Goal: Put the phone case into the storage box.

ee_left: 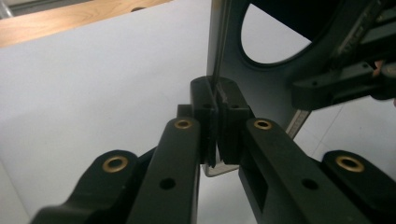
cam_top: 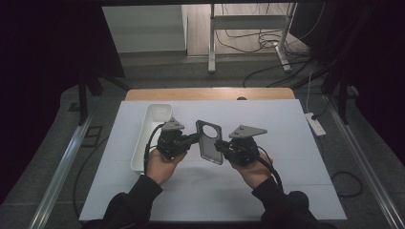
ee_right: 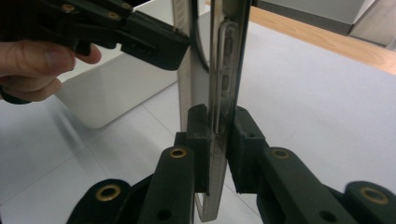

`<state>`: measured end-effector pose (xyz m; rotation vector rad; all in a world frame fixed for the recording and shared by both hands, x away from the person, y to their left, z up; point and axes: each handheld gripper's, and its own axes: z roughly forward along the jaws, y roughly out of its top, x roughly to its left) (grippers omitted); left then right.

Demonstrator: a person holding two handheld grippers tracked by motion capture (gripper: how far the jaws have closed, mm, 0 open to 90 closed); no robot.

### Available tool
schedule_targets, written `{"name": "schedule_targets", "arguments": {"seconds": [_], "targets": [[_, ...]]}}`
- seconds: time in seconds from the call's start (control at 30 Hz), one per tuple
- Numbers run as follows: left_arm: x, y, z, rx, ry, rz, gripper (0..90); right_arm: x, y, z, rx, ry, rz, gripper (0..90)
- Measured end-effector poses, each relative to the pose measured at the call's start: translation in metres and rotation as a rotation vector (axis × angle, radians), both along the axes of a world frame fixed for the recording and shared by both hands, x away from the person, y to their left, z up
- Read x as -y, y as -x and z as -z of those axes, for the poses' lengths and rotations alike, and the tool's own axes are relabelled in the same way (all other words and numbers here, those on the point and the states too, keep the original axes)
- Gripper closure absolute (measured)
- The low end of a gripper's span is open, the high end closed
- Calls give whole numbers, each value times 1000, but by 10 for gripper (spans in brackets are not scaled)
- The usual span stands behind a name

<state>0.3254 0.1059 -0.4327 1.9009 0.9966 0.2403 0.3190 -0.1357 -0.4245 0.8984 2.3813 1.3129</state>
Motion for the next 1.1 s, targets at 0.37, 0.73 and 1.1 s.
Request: {"name": "schedule_targets", "arguments": {"seconds": [0.37, 0.73, 1.1], "targets": [[0, -1, 0, -6, -50, -67, 887, -3, 0, 2, -16, -4, -20, 629], [-5, -2, -3, -8, -48, -91, 888, 4, -1, 0, -19, -5, -29, 521], [-13, -3, -10, -5, -44, -91, 887, 13, -2, -2, -54, 12, -49, 415]]}}
